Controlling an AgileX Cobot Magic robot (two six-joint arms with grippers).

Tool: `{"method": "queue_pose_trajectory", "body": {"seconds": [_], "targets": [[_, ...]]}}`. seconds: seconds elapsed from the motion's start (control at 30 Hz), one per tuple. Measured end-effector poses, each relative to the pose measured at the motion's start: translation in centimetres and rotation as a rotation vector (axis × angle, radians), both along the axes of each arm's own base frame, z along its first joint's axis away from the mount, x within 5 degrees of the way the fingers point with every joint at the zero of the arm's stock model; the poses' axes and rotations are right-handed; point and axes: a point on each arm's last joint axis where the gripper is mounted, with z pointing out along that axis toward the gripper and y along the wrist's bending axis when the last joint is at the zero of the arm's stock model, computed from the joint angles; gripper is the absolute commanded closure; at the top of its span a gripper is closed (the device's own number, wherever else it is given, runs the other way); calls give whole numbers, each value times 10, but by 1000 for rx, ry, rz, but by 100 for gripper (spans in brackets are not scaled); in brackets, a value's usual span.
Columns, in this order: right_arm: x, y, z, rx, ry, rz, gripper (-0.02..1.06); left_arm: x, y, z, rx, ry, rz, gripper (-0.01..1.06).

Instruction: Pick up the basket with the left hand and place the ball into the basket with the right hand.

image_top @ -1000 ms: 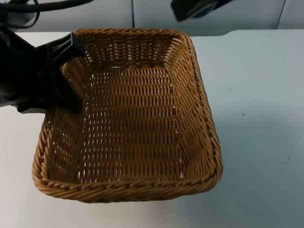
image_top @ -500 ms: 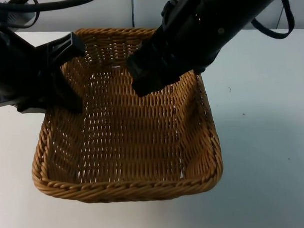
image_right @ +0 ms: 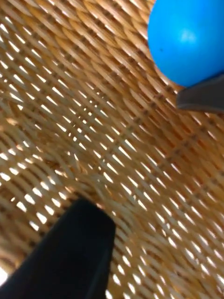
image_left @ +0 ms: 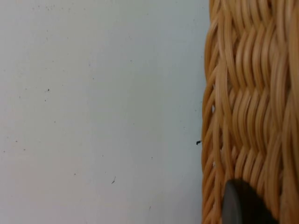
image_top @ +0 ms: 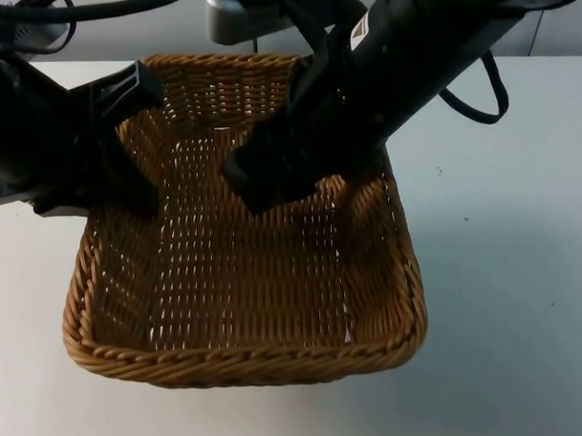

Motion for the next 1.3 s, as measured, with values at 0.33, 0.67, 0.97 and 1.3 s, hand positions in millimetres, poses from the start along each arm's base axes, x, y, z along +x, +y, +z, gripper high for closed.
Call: {"method": "queue_pose_trajectory", "body": {"seconds": [0.33,0.67,0.97,1.3], "targets": [[4,4,-12,16,-1,-21,105,0,0,0,0,0,0,105],[5,4,-13,16,-3,-23,67,0,0,0,0,0,0,105],[6,4,-13,20,-10,-24,41,0,0,0,-1,0,1,105],[5,7,-12,28,-16,-22,28,0,0,0,-3,1,3,105]]}}
